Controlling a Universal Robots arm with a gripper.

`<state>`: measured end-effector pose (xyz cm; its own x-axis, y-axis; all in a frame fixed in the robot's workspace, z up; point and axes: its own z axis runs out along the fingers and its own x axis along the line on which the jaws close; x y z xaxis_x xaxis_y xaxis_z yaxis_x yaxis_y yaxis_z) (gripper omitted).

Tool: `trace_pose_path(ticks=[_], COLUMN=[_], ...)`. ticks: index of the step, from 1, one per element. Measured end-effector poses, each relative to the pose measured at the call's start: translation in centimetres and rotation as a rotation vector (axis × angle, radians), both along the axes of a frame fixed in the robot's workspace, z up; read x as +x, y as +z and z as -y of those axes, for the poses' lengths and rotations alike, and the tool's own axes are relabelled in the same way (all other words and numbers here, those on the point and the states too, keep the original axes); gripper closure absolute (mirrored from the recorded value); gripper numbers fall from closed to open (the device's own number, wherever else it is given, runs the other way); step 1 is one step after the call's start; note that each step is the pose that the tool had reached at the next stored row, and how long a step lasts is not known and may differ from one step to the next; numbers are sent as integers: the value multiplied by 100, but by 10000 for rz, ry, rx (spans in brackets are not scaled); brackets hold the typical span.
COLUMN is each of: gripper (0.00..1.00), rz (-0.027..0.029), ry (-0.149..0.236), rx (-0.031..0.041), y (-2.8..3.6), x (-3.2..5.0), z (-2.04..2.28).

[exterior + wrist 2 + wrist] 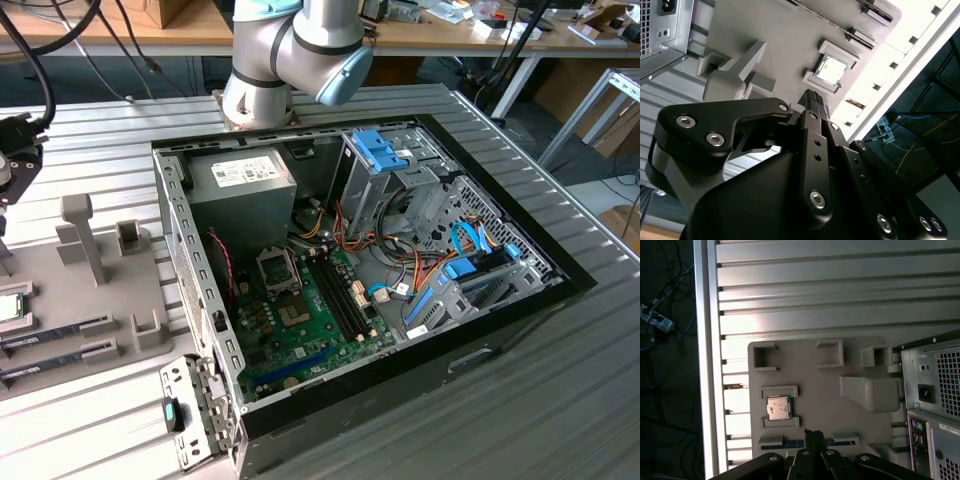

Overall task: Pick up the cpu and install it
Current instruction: 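Reach for the cpu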

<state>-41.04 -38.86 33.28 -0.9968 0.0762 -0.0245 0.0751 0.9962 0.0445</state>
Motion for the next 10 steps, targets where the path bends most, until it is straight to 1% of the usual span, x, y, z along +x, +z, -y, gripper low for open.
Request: trace_pose_path(ticks=[10], gripper=[89], rz=[0], ry=[0], rx=[-1], y=[-60], x=[-3], z=[0])
